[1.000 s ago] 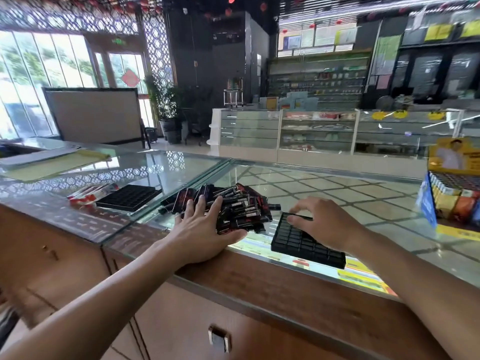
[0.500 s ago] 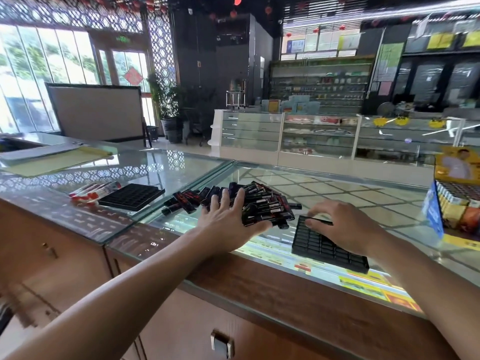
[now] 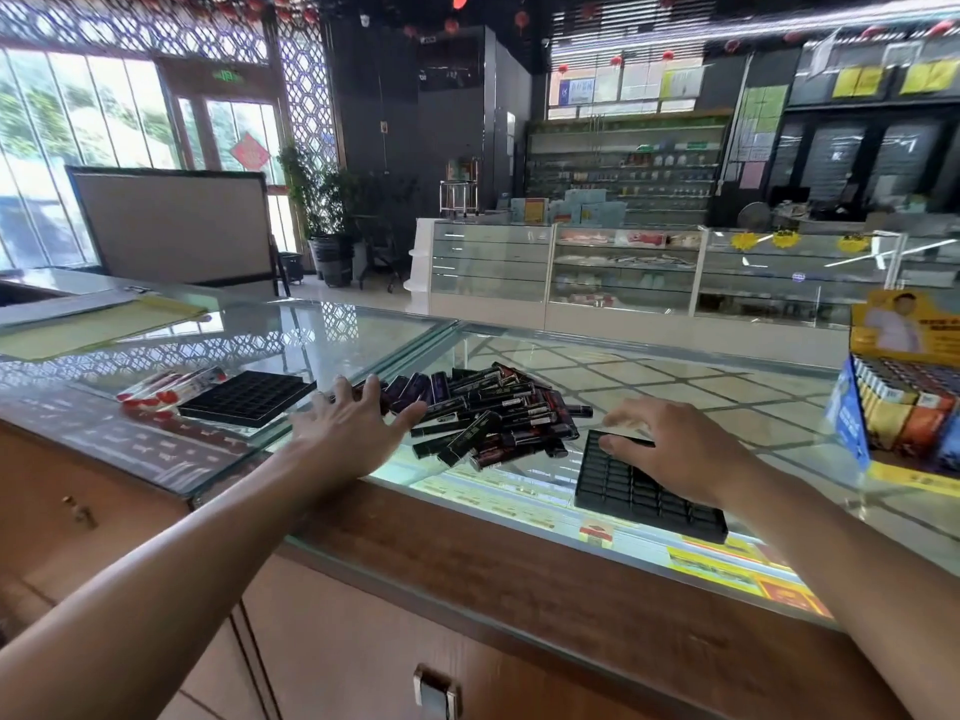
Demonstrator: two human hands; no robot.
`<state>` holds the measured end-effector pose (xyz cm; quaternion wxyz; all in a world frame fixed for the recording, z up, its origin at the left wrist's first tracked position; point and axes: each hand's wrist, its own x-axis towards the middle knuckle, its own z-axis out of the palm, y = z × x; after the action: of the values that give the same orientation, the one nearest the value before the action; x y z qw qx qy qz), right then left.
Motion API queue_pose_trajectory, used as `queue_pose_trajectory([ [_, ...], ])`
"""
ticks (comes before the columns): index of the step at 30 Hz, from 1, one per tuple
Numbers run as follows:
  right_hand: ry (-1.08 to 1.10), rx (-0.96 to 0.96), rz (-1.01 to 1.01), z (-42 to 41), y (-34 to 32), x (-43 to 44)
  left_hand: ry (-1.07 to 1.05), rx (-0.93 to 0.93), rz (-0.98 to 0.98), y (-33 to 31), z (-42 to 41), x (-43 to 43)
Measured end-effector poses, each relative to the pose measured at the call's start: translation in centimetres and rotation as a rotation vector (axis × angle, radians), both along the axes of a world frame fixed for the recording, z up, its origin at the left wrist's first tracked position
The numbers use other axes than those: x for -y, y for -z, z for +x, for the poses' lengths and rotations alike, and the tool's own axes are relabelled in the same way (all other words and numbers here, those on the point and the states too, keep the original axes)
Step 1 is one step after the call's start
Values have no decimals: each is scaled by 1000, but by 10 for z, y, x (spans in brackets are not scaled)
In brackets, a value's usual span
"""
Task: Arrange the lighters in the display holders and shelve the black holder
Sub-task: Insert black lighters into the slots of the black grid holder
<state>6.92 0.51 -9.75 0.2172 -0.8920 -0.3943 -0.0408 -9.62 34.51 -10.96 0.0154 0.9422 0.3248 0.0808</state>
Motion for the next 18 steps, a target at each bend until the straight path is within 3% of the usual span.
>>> queue_pose_trajectory([
  [12, 75, 179, -109, -9, -11, -2, 56, 15, -27, -1, 33, 35],
  [18, 110, 155, -193, -4, -12, 5, 111, 16, -30, -6, 49, 57],
])
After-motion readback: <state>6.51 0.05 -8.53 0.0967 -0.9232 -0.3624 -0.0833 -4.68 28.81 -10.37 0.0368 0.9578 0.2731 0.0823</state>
